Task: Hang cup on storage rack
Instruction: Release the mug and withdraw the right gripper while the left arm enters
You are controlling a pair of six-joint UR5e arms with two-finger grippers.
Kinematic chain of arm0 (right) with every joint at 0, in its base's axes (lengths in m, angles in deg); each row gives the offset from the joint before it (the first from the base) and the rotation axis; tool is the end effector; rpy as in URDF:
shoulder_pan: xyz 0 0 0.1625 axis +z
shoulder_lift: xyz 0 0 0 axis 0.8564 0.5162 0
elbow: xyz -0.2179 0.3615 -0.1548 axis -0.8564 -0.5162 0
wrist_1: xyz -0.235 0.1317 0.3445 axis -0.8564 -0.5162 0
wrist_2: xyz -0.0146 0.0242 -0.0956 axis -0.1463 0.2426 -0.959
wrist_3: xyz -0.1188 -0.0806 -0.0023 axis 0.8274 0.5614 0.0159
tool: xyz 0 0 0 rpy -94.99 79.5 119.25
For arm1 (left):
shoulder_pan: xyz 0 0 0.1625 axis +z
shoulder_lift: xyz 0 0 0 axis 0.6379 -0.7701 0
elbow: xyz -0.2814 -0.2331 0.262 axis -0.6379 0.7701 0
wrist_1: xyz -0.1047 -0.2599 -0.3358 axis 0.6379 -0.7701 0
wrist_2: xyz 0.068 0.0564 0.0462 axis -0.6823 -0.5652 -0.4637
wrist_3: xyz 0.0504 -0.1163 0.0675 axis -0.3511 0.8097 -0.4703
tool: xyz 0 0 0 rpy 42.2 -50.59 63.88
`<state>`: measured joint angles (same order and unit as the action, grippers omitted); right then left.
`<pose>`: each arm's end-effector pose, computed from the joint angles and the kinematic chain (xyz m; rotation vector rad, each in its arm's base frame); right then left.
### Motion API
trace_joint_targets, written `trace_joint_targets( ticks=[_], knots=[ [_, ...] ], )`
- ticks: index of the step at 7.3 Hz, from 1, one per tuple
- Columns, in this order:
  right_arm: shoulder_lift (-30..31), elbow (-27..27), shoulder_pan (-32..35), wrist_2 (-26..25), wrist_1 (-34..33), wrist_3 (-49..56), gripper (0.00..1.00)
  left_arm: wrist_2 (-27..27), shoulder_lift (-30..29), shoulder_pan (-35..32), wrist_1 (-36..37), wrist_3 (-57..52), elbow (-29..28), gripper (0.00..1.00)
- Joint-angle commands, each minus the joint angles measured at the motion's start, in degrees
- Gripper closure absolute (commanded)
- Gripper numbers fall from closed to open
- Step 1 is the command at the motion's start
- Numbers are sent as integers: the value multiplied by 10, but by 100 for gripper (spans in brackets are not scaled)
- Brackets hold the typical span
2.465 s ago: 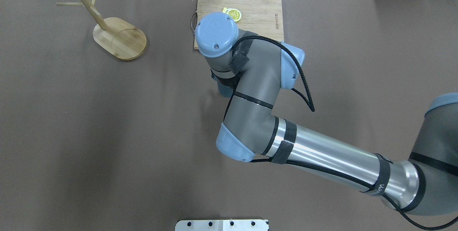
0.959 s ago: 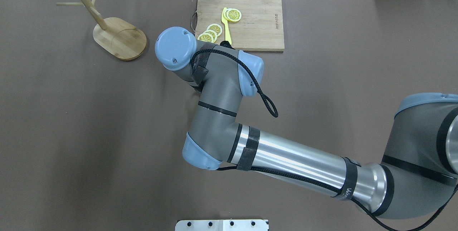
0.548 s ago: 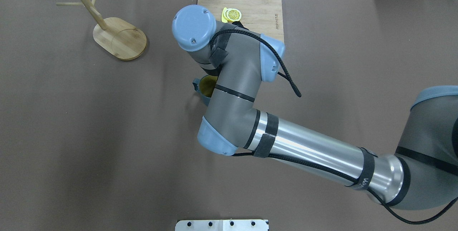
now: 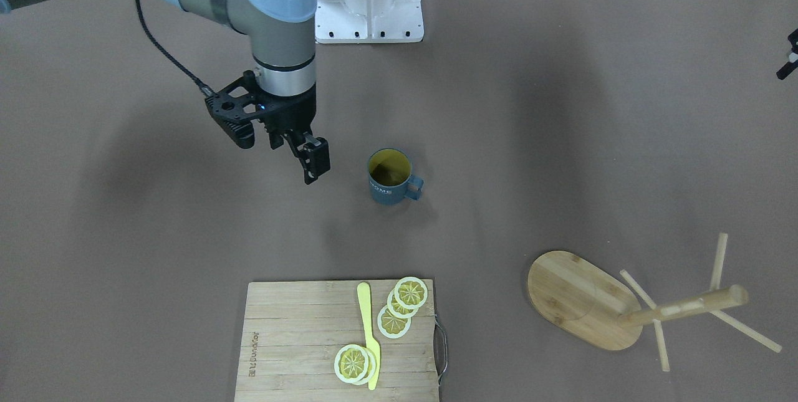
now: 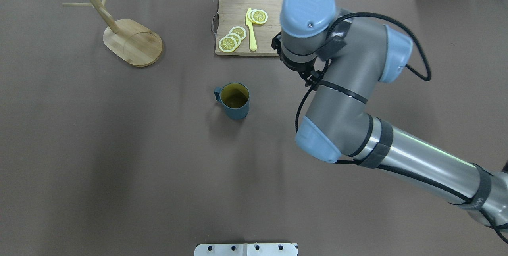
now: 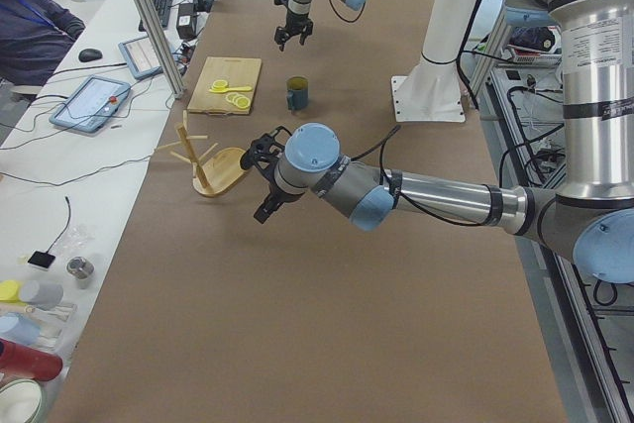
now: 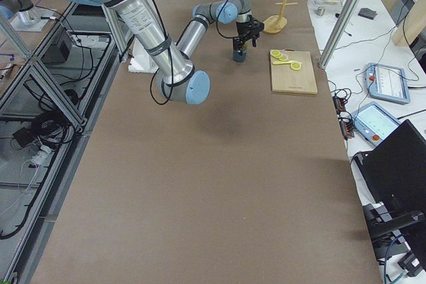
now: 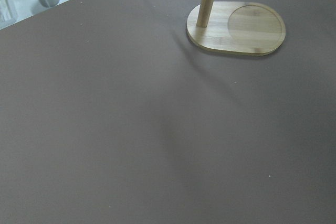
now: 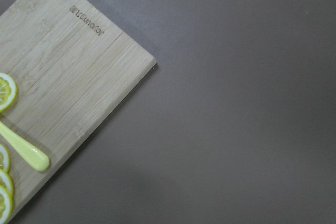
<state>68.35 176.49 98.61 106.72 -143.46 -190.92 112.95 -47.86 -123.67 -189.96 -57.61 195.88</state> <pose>-0.4894 -0.5358 0.2160 -0.0943 -0.7192 0.8671 0.0351 -0.4867 0.5222 0.6684 0.9630 0.4313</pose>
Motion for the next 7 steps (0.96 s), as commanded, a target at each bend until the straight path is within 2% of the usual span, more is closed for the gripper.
trace_joint_targets(
  ticks=[1, 2, 3, 4, 5, 6, 7],
  knots=[
    [89, 47, 79, 76, 1, 185, 0, -14, -42, 115, -122, 145, -13, 1],
    [132, 51, 113, 93, 21, 267, 0, -64, -73, 161, -145, 213, -13, 1],
    [188, 50, 137, 109, 72, 337, 0, -136, -91, 219, -157, 237, -15, 1],
    [247, 49, 164, 128, 133, 399, 0, -183, -120, 279, -161, 258, -22, 1],
    [293, 45, 204, 168, 170, 480, 0, -222, -164, 321, -161, 300, -34, 1],
    [326, 44, 248, 199, 171, 591, 0, -282, -205, 373, -161, 306, -55, 1],
    [350, 28, 292, 240, 171, 693, 0, -314, -235, 407, -160, 307, -77, 2]
  ],
)
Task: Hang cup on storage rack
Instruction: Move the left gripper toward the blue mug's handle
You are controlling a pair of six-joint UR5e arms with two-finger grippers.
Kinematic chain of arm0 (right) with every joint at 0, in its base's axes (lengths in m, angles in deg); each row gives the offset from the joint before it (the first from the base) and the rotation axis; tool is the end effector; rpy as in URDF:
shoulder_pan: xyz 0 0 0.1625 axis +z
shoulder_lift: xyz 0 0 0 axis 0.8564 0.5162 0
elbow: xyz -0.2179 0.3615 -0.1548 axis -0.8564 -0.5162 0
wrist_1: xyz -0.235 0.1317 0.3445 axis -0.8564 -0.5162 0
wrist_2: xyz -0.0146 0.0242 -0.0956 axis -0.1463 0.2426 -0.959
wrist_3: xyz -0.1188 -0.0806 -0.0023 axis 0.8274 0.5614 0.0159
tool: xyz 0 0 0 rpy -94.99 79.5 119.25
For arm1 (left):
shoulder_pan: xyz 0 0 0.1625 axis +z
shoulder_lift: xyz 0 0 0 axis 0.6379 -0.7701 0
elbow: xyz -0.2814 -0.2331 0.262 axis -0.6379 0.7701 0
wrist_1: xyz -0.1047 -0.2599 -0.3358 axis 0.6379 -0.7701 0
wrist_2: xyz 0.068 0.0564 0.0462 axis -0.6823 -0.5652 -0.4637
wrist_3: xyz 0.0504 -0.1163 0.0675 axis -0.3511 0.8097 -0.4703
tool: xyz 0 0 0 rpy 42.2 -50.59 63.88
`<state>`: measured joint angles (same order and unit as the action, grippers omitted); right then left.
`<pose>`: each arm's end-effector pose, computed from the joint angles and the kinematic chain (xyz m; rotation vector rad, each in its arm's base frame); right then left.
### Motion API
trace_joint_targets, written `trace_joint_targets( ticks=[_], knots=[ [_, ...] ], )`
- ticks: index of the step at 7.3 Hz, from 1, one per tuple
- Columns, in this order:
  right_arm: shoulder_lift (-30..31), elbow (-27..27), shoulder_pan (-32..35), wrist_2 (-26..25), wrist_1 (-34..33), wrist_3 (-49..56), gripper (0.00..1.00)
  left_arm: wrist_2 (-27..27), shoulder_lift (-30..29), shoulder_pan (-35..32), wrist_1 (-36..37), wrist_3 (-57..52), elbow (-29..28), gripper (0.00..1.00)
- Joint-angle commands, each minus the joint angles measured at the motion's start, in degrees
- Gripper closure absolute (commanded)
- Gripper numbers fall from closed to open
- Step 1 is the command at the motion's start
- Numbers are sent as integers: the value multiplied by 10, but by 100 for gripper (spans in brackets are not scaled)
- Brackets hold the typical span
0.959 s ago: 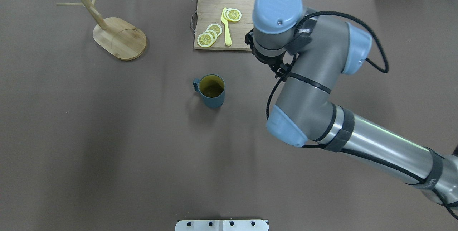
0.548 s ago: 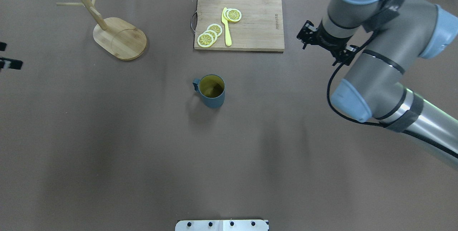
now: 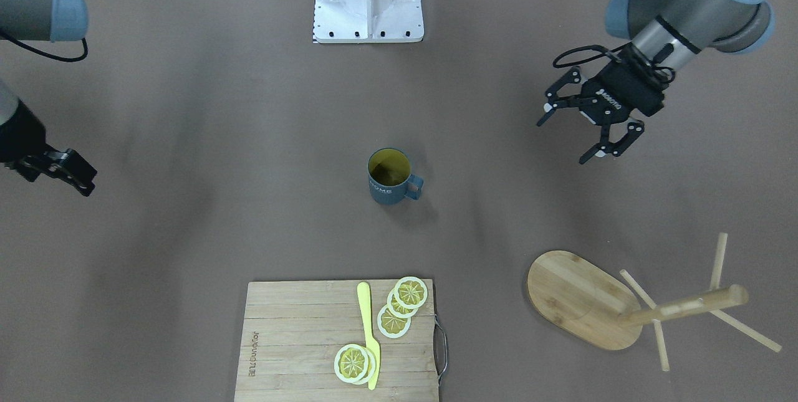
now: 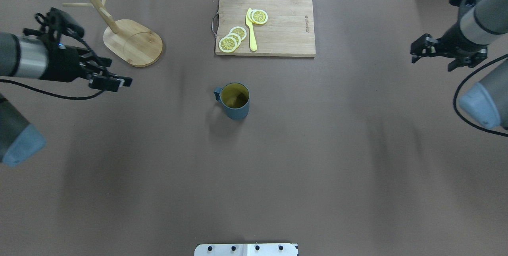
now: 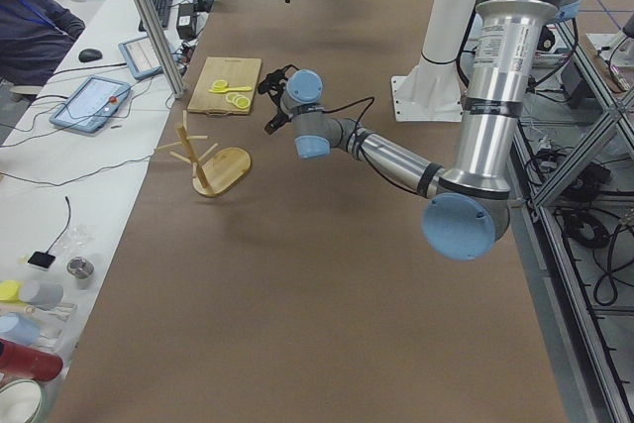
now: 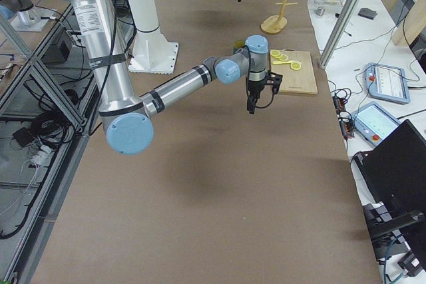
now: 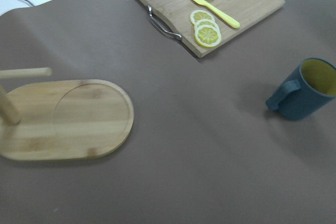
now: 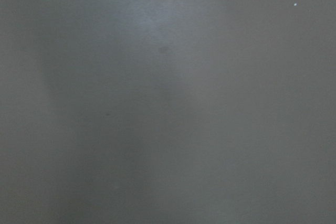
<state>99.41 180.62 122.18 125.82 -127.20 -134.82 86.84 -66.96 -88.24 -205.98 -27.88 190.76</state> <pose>-0.2220 -0.5648 0.4866 0.0154 -0.7297 0.2643 0.3651 -0.5108 0.3655 0.7822 1.1290 0.4614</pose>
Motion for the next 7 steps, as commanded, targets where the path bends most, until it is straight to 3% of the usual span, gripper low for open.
trace_joint_targets(
  ticks=[1, 5, 7],
  knots=[
    [53, -32, 95, 65, 8, 205, 0, -56, -74, 65, -1, 6, -60, 2],
    [140, -97, 278, 69, -8, 548, 0, -100, -93, 72, -54, -44, -116, 3],
    [168, -86, 330, 71, -17, 590, 0, -141, -93, 96, -73, -44, -133, 3]
  ],
)
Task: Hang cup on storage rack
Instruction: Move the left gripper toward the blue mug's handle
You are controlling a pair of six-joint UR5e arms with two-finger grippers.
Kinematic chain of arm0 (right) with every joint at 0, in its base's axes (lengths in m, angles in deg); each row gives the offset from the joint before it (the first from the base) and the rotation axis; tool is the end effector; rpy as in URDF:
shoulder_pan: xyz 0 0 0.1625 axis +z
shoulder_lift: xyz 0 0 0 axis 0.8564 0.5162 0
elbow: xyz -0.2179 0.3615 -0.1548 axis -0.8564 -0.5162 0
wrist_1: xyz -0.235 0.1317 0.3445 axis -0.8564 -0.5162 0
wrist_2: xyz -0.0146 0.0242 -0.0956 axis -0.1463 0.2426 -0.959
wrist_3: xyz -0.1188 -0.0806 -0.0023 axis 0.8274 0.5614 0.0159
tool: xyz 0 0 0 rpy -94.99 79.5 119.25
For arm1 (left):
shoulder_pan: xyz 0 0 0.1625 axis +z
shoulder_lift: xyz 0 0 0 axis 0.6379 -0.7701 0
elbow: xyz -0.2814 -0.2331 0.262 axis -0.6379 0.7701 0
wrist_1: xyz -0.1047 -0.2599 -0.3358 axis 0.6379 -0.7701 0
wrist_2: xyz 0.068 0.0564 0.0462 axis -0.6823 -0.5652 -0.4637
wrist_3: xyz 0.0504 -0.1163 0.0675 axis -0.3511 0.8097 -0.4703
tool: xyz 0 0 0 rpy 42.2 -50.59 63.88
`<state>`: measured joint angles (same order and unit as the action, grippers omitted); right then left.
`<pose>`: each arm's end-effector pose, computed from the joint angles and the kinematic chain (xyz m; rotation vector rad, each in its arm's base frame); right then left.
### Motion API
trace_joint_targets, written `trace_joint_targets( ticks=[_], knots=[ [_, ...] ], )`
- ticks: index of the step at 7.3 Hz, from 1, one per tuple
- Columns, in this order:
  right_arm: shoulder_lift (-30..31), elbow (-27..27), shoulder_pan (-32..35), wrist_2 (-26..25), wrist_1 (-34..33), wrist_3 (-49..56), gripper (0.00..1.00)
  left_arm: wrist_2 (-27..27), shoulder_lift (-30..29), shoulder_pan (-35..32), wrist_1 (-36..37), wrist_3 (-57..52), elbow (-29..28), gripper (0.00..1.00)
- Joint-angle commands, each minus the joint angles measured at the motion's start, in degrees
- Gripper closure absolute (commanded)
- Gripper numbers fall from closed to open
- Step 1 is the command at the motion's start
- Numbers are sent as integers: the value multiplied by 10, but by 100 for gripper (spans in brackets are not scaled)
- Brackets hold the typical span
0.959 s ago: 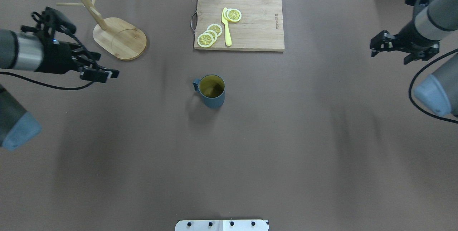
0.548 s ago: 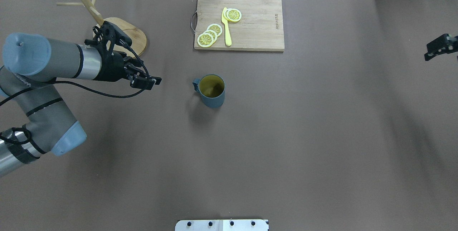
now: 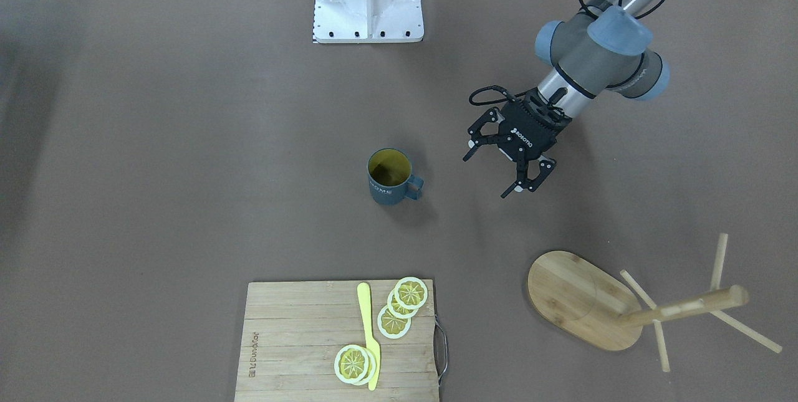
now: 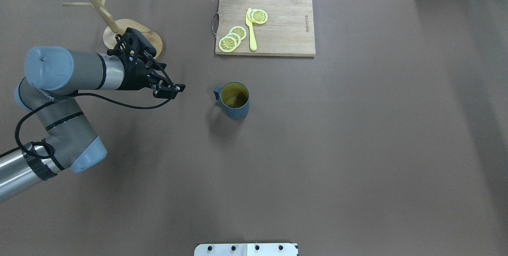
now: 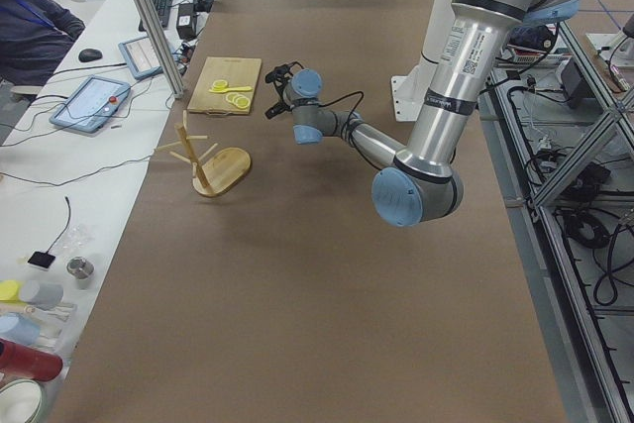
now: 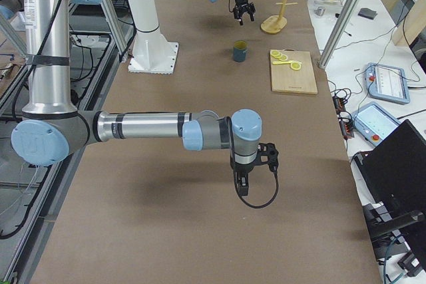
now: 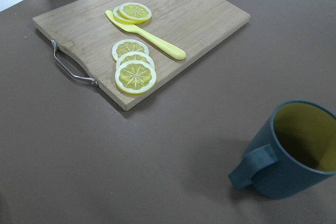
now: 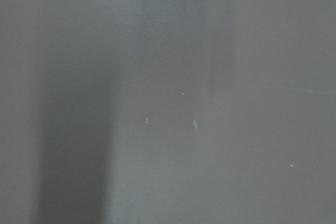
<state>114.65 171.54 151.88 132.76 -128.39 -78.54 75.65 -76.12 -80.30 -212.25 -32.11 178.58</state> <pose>0.0668 -0.4819 0.7099 0.0851 -0.6859 -0.0546 0.4790 -0.5297 0.3584 0.9166 1.0752 0.5159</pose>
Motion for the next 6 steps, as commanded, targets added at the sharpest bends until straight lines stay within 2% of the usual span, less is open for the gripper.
trace_joint_targets(
  ticks=[1, 3, 6],
  knots=[
    [17, 4, 34, 1, -5, 28, 0, -60, -2, 48, -16, 0, -18, 3],
    [19, 4, 34, 2, -4, 27, 0, -107, -15, 78, -26, 8, -40, 7],
    [16, 6, 34, 9, -3, 21, 0, -154, -35, 96, -134, 34, -98, 7]
  ],
)
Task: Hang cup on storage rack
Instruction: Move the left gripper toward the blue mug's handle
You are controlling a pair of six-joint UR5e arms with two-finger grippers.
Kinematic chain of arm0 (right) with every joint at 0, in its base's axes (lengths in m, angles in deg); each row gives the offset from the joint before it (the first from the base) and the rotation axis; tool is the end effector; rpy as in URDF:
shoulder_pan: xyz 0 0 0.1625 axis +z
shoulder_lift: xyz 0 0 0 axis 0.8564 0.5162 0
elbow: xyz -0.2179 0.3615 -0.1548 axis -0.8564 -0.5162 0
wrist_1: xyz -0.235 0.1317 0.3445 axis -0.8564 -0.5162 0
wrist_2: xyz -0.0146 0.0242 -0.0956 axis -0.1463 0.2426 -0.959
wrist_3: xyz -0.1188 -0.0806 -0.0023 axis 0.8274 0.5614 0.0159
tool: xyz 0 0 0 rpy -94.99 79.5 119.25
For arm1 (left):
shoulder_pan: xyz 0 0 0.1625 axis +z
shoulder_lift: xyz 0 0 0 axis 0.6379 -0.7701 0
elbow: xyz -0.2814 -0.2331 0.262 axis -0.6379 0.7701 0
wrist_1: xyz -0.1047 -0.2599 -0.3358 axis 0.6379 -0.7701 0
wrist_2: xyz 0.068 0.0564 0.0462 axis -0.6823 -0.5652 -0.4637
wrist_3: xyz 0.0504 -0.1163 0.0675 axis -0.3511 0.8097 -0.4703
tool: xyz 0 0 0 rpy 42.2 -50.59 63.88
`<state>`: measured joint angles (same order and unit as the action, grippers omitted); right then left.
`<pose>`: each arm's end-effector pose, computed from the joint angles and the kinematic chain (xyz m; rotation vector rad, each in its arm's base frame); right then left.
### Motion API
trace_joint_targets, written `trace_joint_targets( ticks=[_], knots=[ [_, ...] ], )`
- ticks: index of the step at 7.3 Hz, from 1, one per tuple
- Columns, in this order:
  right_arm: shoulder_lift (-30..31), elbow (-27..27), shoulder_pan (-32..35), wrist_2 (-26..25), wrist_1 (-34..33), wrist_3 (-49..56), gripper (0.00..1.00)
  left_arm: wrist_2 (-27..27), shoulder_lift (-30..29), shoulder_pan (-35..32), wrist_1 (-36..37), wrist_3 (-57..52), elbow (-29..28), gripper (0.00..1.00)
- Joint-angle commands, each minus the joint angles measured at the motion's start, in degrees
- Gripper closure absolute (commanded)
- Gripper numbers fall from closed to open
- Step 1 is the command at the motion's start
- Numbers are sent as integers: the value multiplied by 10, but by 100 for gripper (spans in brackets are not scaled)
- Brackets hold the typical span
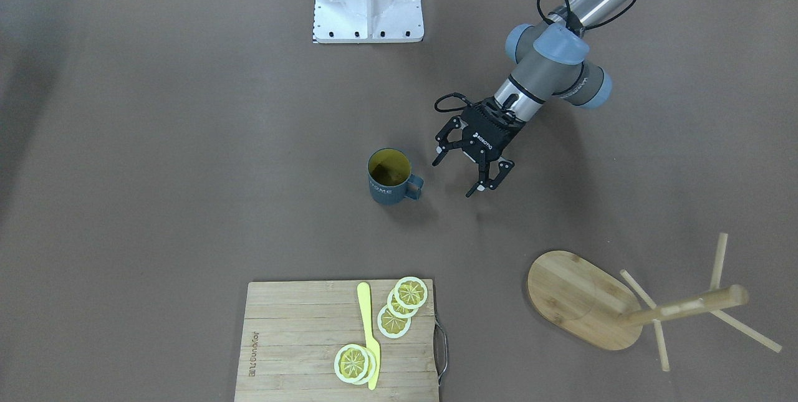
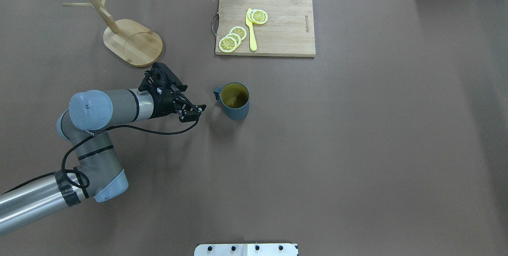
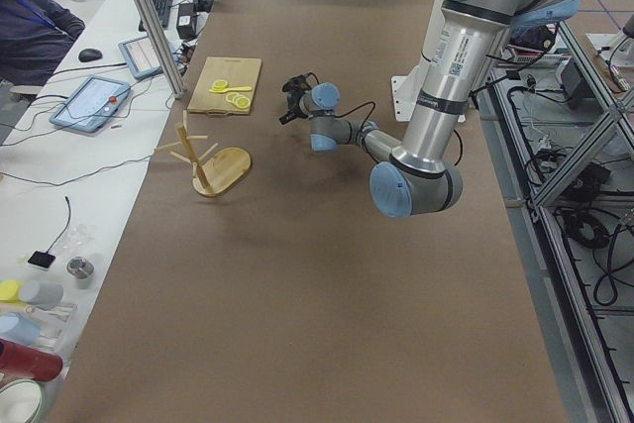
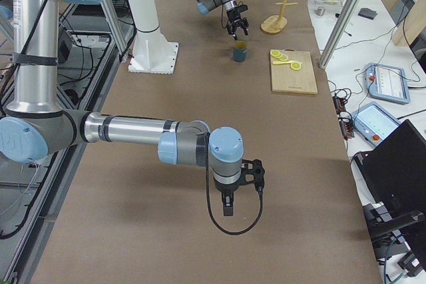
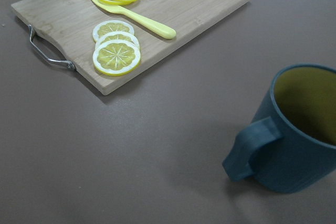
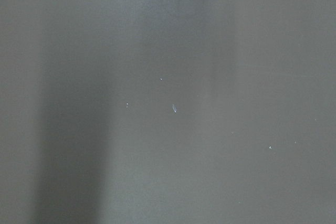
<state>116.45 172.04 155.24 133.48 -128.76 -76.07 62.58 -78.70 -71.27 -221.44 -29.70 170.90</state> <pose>0.0917 -0.4602 0.7198 0.0937 -0.6967 -0.0296 0.5658 -0.4915 0.3757 0.9996 1.0806 0.4497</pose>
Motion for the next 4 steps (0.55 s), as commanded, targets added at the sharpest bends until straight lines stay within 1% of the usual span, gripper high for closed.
trace_joint_targets(
  ticks=[1, 2, 4],
  knots=[
    [-1, 1, 0, 3, 0, -4, 0, -72, -20, 27, -42, 10, -25, 8],
    [-3, 0, -1, 1, 0, -5, 0, -108, -25, 39, -42, 10, -38, 8],
    [-6, -1, -1, 3, -1, -6, 0, -119, -33, 43, -41, 7, -53, 8]
  ],
)
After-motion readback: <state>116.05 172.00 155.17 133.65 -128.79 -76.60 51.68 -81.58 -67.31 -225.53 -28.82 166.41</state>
